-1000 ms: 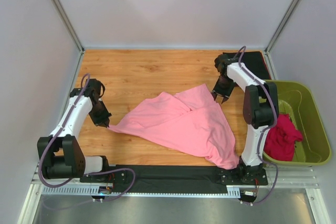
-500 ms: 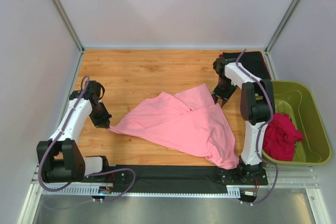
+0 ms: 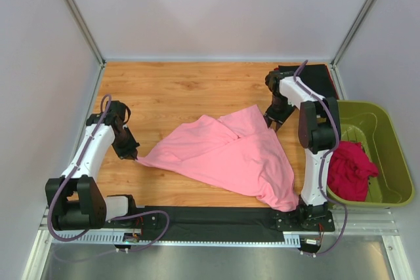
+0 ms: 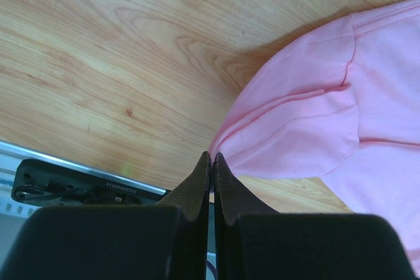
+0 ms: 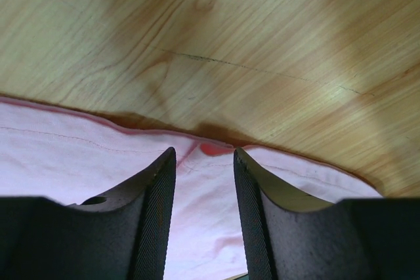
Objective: Fold and stack the t-shirts
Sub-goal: Flatten the tshirt out
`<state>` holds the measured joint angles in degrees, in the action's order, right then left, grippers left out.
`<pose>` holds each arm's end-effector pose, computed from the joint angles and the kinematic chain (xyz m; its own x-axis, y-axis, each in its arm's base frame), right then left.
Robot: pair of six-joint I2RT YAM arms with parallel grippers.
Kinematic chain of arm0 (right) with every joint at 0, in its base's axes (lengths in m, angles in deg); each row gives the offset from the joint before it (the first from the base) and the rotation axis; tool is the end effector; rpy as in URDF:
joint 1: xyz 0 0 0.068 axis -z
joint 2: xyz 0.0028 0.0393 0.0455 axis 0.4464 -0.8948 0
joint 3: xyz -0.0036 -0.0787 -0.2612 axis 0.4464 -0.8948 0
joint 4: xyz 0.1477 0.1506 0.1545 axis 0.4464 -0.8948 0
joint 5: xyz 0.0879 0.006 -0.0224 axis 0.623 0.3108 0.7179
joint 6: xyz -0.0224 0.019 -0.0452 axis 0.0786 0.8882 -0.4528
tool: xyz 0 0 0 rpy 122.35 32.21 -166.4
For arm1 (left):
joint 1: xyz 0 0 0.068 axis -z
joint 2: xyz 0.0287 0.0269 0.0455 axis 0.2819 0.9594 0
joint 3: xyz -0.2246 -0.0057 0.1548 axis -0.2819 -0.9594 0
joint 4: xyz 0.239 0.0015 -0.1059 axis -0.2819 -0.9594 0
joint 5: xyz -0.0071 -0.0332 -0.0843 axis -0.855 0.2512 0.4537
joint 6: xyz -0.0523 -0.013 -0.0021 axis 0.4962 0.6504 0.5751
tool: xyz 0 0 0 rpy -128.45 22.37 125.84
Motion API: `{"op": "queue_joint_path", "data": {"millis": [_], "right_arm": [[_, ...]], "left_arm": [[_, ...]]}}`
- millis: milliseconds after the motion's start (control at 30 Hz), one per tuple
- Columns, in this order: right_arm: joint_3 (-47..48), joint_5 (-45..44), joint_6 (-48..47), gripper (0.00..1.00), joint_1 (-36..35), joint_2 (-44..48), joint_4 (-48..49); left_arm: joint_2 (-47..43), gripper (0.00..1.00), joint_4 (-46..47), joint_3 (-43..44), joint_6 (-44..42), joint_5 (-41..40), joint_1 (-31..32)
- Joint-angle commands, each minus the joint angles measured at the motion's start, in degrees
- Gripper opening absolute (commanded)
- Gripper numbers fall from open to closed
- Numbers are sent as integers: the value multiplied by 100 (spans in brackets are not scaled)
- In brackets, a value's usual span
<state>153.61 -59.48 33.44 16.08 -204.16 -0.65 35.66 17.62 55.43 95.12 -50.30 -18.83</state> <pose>0.3924 0.0660 0.1718 -0.7744 0.6283 -0.0745 0.6300 0.7549 -0.1822 0.2072 0.0093 0.2339 -0.7927 -0.5895 -0.1550 -0.5823 0.8076 -0.0934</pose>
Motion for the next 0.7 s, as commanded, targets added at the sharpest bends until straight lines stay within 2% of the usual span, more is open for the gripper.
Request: {"op": "queue_joint_path", "data": {"millis": [0,133,667], "right_arm": [[195,-191,256,42,-2,-61,-110],[186,-314,291,36,-2,-79,-163],[151,-253,441,36,-11,-158,-119]], "left_arm": [[-100,0,92,-37,-32,14,-35],[-91,0,92,-37,-40,5,-27],[-47,0,145,-37,-84,119,-27]]}}
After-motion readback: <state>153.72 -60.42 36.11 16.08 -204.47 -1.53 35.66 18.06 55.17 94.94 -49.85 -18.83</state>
